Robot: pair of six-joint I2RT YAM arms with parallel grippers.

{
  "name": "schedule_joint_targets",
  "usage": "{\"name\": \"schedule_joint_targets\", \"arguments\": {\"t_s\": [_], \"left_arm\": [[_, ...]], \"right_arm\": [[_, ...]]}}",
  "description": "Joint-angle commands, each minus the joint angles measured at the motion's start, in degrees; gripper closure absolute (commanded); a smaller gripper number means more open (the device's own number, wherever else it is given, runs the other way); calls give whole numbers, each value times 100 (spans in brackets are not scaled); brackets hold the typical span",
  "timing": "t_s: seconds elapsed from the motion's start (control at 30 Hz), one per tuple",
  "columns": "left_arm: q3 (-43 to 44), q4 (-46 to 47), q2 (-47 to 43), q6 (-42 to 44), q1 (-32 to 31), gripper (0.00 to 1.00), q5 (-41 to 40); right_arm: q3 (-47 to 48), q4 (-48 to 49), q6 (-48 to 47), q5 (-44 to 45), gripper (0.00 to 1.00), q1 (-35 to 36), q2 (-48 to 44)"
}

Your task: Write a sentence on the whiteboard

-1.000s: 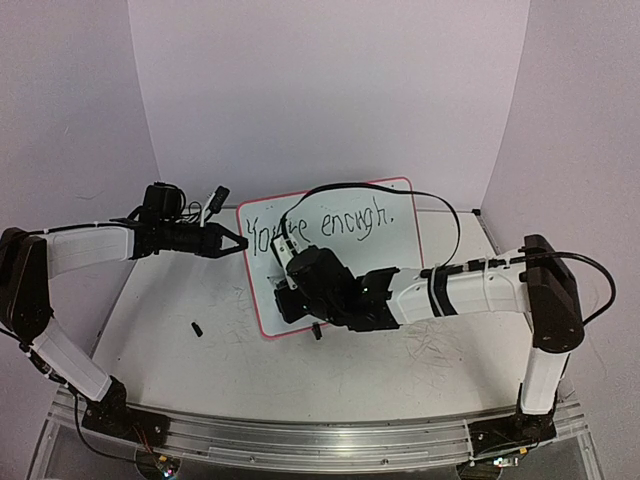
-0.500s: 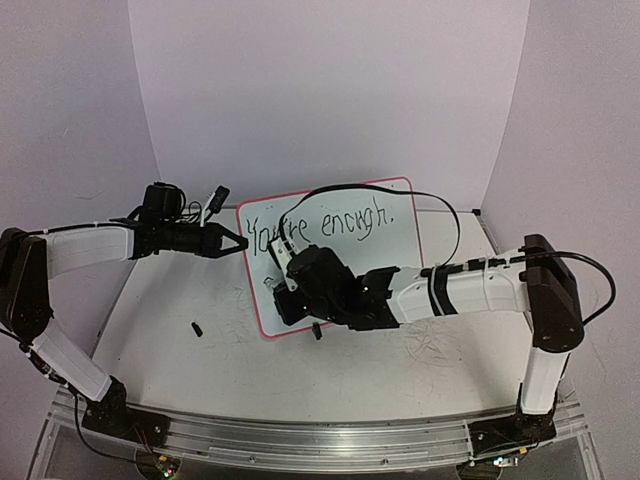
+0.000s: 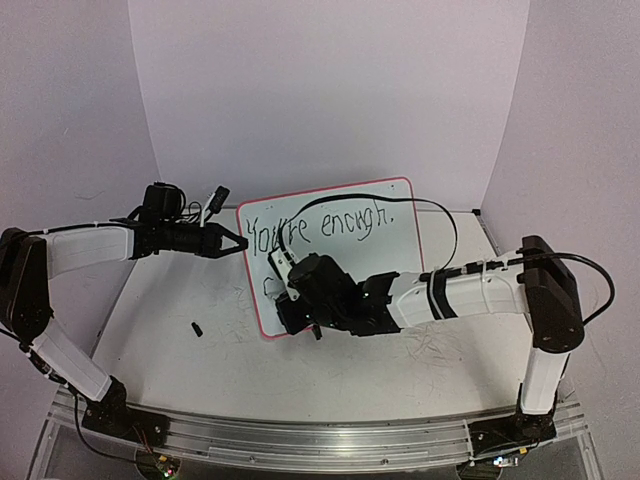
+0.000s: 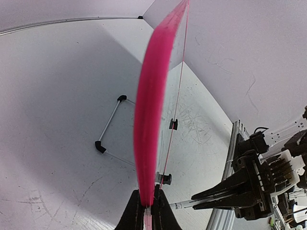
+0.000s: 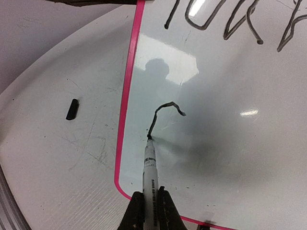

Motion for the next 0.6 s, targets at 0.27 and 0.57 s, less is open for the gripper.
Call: {"name": "schedule_joint_targets", "arguments": {"t_s": [0.27,0.57], "left_arm": [[149,36,-74,191,-106,100,63],[151,37,-52,208,-103,100,80]], "right_arm": [[-64,6,218,578,100,-182,-286],[120,102,147,673,100,-268,-209]]}}
